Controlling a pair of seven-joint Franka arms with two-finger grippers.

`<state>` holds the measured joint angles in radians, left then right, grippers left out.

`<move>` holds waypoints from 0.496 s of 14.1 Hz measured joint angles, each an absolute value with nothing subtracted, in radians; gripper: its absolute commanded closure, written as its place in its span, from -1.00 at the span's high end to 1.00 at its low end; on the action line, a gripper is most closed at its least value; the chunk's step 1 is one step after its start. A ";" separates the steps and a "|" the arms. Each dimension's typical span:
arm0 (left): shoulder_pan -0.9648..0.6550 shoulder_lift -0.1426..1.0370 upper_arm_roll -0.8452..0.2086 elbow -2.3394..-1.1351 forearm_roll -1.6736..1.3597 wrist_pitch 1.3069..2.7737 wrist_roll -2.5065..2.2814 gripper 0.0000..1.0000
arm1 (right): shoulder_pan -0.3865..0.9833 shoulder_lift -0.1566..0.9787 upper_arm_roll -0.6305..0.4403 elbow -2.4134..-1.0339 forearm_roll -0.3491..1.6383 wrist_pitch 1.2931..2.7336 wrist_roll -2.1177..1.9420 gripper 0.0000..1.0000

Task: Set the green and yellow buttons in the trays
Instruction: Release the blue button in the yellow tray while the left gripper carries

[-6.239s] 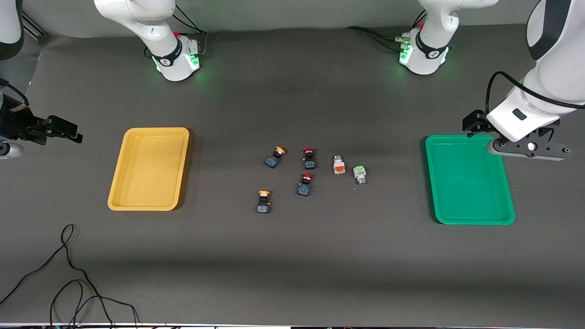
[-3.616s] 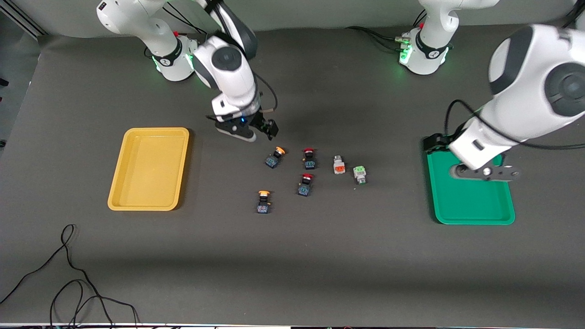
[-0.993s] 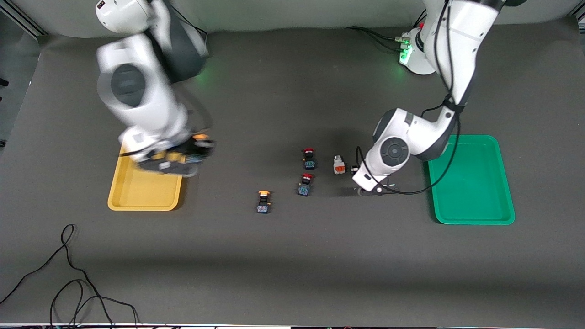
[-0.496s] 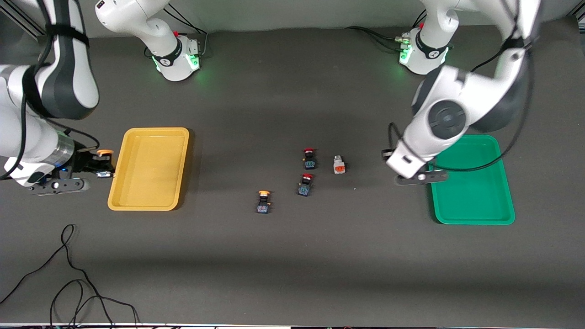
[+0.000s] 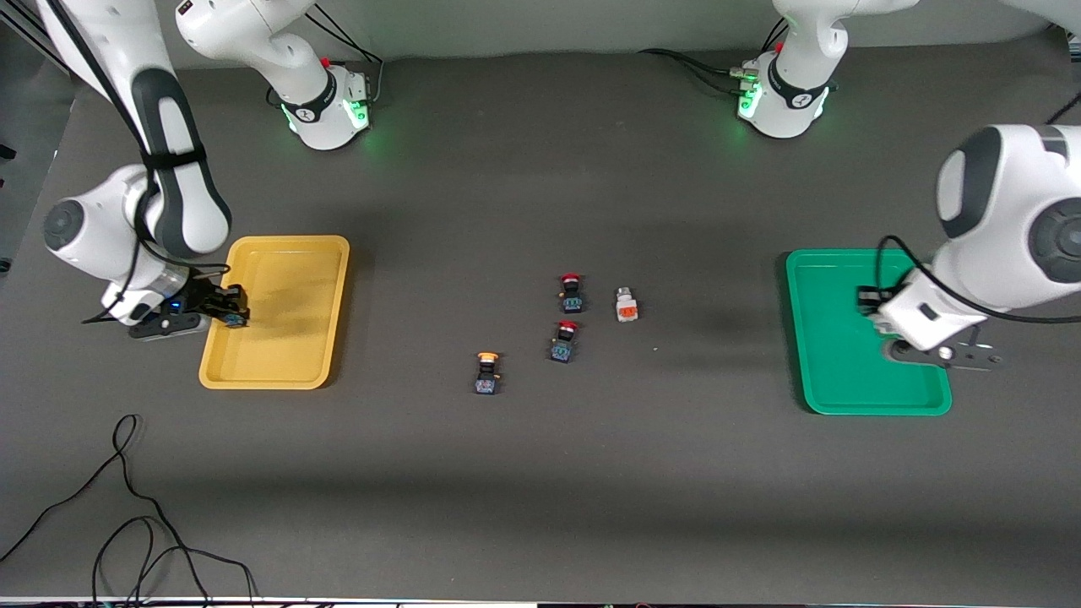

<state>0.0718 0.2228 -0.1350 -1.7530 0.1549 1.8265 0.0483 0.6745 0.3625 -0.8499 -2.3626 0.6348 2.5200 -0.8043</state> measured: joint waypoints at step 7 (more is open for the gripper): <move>0.274 0.251 -0.135 -2.067 0.217 2.321 0.255 -1.00 | 0.688 0.459 -0.842 -2.261 0.741 2.501 -0.865 0.99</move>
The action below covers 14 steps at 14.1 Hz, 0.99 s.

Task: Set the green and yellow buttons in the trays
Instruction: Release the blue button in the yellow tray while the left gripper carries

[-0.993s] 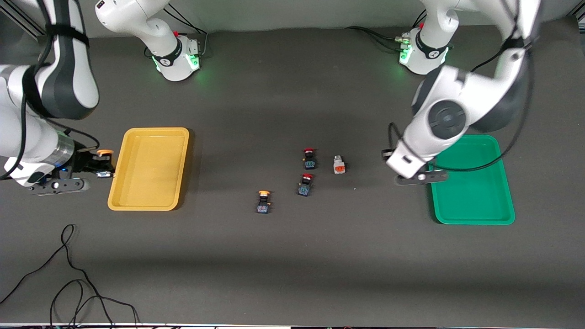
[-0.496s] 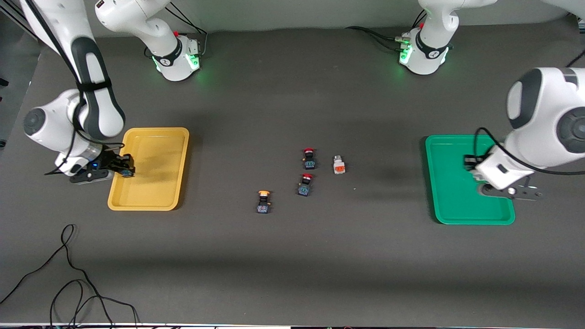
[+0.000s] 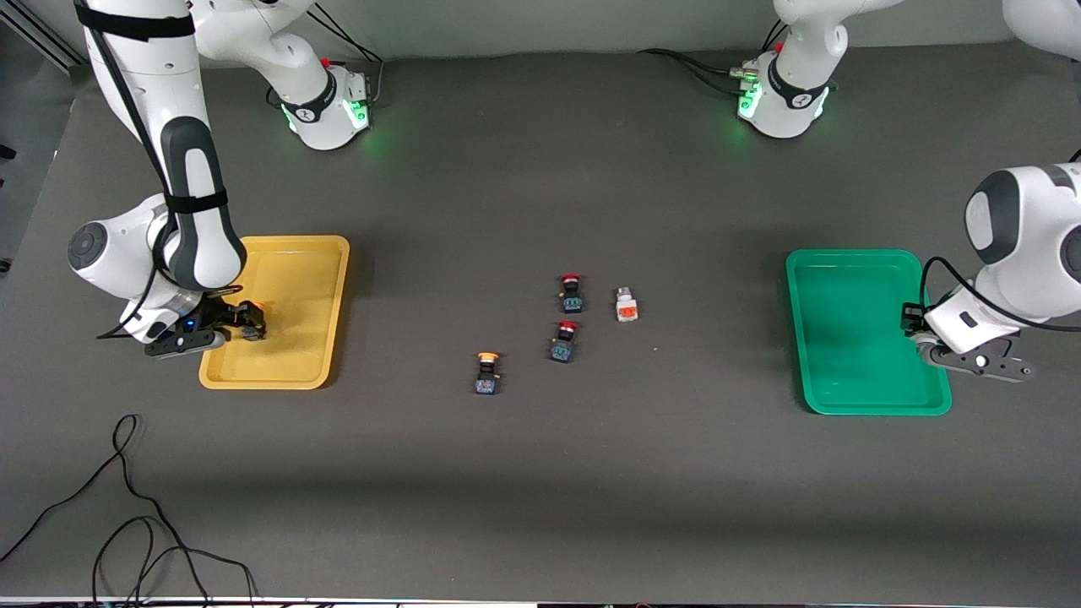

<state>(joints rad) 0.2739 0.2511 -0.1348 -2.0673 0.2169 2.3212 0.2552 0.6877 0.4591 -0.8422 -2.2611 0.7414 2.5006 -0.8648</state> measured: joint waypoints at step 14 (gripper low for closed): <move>0.419 0.409 -0.150 -2.246 0.286 2.633 0.078 0.90 | 0.808 0.543 -0.616 -1.510 0.377 1.889 0.109 0.99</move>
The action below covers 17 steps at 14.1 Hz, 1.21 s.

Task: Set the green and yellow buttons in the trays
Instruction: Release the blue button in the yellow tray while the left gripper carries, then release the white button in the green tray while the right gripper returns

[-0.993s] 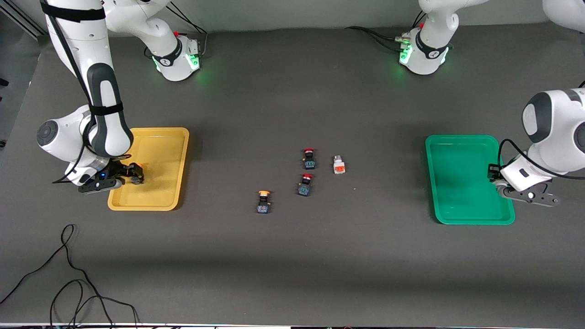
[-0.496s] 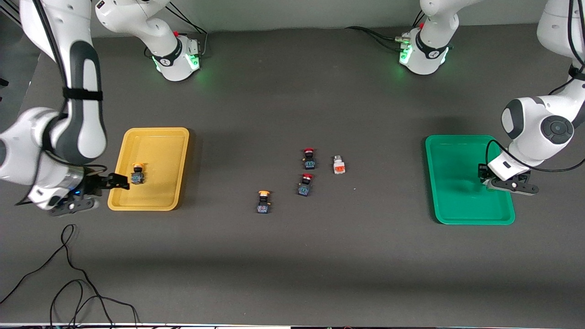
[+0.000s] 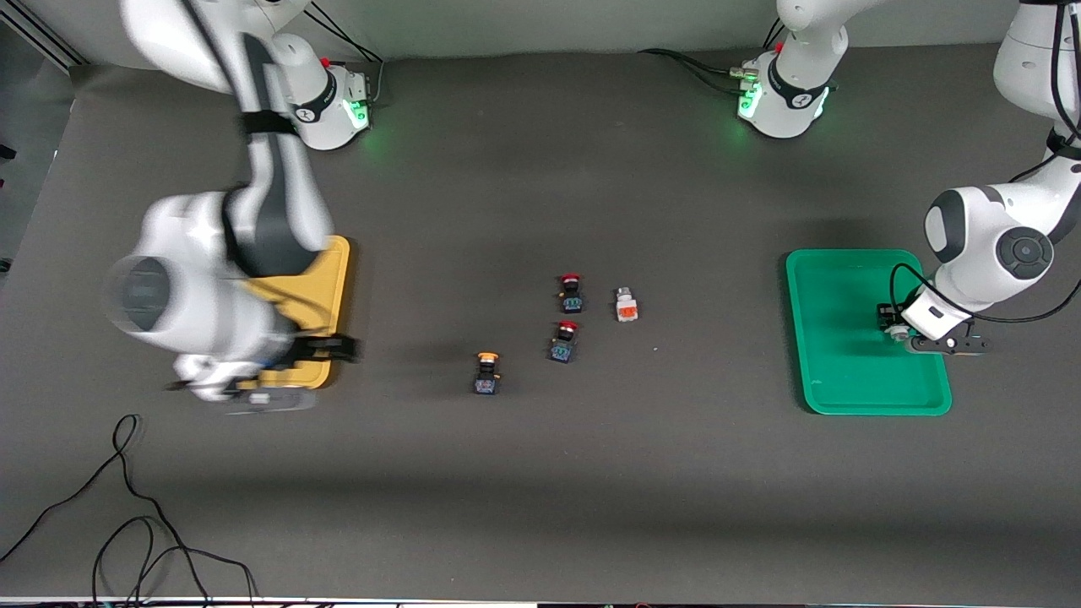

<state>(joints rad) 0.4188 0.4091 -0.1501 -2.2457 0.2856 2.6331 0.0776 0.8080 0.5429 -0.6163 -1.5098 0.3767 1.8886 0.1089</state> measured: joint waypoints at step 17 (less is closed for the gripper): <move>0.392 0.316 -0.494 -1.789 0.063 1.805 -0.100 0.96 | 0.858 0.968 -0.419 -1.375 0.352 2.369 0.513 0.65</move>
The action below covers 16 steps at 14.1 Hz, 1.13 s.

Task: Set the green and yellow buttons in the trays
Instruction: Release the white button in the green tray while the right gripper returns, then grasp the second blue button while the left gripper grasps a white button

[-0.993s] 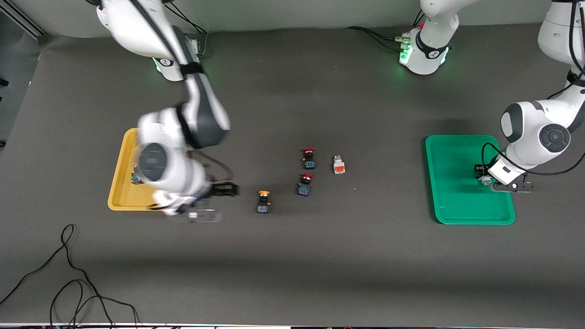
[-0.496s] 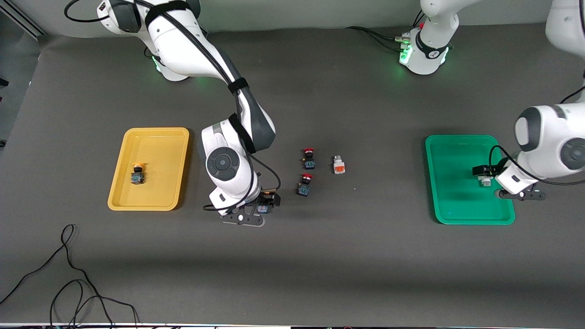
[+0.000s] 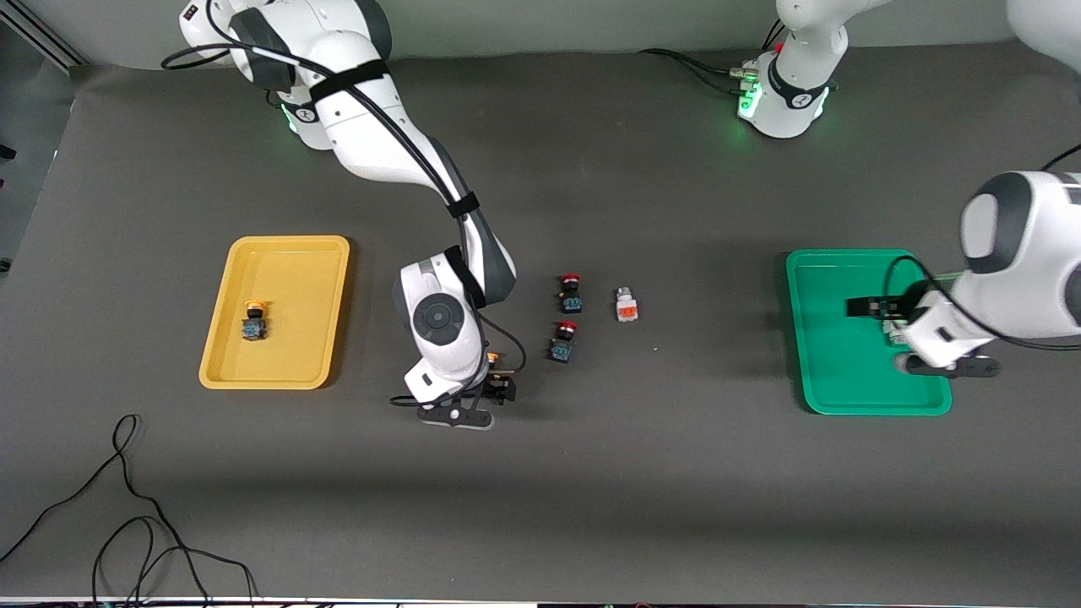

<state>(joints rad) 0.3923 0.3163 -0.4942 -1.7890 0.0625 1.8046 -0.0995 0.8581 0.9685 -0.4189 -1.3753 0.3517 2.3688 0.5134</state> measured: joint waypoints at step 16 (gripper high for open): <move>0.006 0.620 -0.590 -1.795 0.132 2.172 -0.700 0.98 | 0.863 0.843 -0.440 -1.357 0.351 2.143 0.453 -0.42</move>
